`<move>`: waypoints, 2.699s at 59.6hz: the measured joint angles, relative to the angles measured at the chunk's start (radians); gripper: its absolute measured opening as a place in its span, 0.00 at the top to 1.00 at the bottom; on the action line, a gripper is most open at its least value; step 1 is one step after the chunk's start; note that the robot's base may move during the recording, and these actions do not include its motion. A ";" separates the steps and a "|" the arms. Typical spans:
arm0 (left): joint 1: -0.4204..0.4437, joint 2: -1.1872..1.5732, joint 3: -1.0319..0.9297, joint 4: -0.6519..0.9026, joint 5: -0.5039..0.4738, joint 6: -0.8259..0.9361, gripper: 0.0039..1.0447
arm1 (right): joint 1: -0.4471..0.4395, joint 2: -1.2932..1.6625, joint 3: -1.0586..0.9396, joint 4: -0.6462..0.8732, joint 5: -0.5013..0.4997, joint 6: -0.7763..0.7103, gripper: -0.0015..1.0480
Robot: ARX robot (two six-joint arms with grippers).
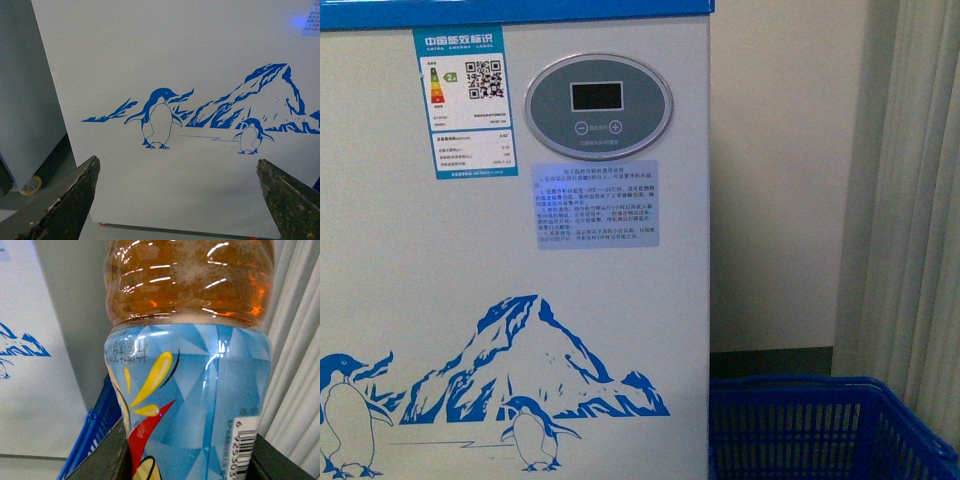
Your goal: Put drink in fridge
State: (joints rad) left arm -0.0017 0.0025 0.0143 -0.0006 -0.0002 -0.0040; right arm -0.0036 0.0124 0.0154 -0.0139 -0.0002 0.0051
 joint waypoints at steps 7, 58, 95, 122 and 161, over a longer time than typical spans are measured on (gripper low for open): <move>0.000 0.000 0.000 0.000 0.000 0.000 0.08 | 0.000 0.000 0.000 0.000 0.000 0.000 0.63; 0.000 0.000 0.000 0.000 0.000 0.000 0.08 | 0.000 0.000 0.000 0.000 0.000 0.000 0.63; 0.000 0.000 0.000 0.000 0.000 0.000 0.08 | 0.000 0.000 0.000 0.000 0.000 0.000 0.63; 0.000 0.000 0.000 0.000 0.000 0.000 0.08 | 0.000 0.000 0.000 0.000 0.000 0.000 0.63; -0.151 0.171 0.002 0.086 -0.452 -0.064 0.08 | 0.000 0.000 0.000 0.000 0.000 0.000 0.63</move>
State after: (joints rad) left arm -0.1524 0.1738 0.0166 0.0856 -0.4526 -0.0681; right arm -0.0036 0.0120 0.0154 -0.0135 -0.0002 0.0051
